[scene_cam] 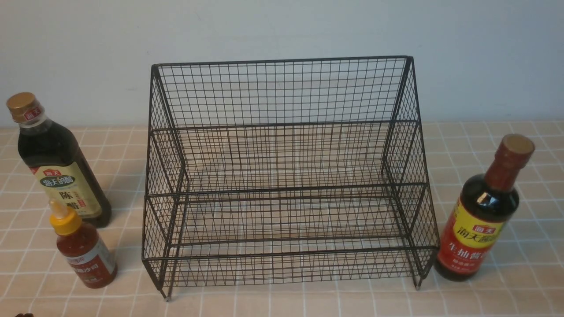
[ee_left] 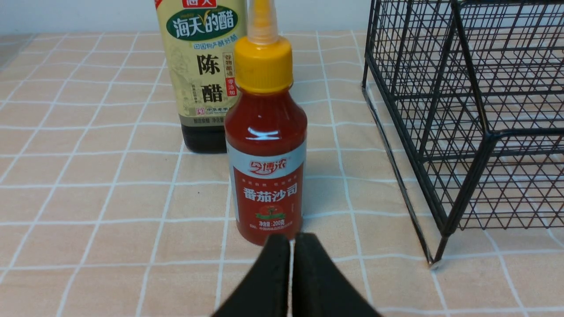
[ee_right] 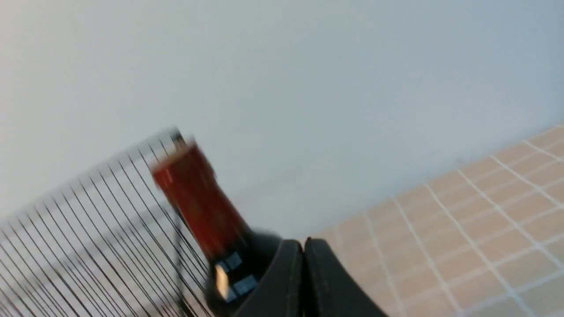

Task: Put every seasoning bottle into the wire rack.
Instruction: Use the right arm to grab the condiment bottle closest to it, then use the right arm to put the condiment bottle back on the shelf

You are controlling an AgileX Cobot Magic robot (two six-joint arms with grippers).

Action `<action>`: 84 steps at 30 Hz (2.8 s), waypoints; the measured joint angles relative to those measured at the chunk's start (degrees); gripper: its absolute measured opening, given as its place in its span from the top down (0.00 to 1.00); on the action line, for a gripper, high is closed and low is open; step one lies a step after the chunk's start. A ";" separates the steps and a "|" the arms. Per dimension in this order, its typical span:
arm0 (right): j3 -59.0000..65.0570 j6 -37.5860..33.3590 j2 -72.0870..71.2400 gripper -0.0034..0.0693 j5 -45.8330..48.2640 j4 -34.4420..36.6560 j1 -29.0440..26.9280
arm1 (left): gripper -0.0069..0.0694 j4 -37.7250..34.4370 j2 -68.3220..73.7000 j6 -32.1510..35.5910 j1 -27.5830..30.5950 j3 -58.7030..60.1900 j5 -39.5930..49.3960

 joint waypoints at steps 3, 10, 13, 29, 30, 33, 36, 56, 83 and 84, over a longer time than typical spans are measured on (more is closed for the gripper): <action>0.00 0.81 0.00 0.97 -2.88 3.89 0.00 | 0.92 0.00 0.00 0.00 0.00 0.00 0.00; 0.00 1.05 0.00 0.97 -7.24 5.78 0.04 | 0.92 0.00 0.00 0.00 0.00 0.00 0.00; -1.85 0.56 0.00 0.97 -7.18 4.23 0.54 | 0.92 0.00 0.00 0.00 0.00 0.00 0.00; -35.13 -0.65 39.47 0.77 4.73 -25.78 9.13 | 0.92 0.00 0.00 0.00 0.00 0.00 0.00; -36.16 -0.65 42.53 0.72 4.13 -26.42 9.99 | 0.92 0.00 0.00 0.00 0.00 0.00 0.00; -37.32 -0.65 47.92 0.59 1.98 -27.16 11.39 | 0.92 0.00 0.00 0.00 0.00 0.00 0.00; -37.73 -0.65 53.59 0.41 0.36 -27.46 11.99 | 0.92 0.00 0.00 0.00 0.00 0.00 0.00; -36.80 -0.65 64.81 0.22 5.00 -27.64 12.06 | 0.92 0.00 0.00 0.00 0.00 0.00 0.00; -65.71 -5.19 55.78 0.58 27.08 -32.34 23.72 | 0.92 0.00 0.00 0.00 0.00 0.00 0.00; -67.00 -5.19 55.99 0.58 27.08 -32.14 25.01 | 0.92 0.00 0.00 0.00 0.00 0.00 0.00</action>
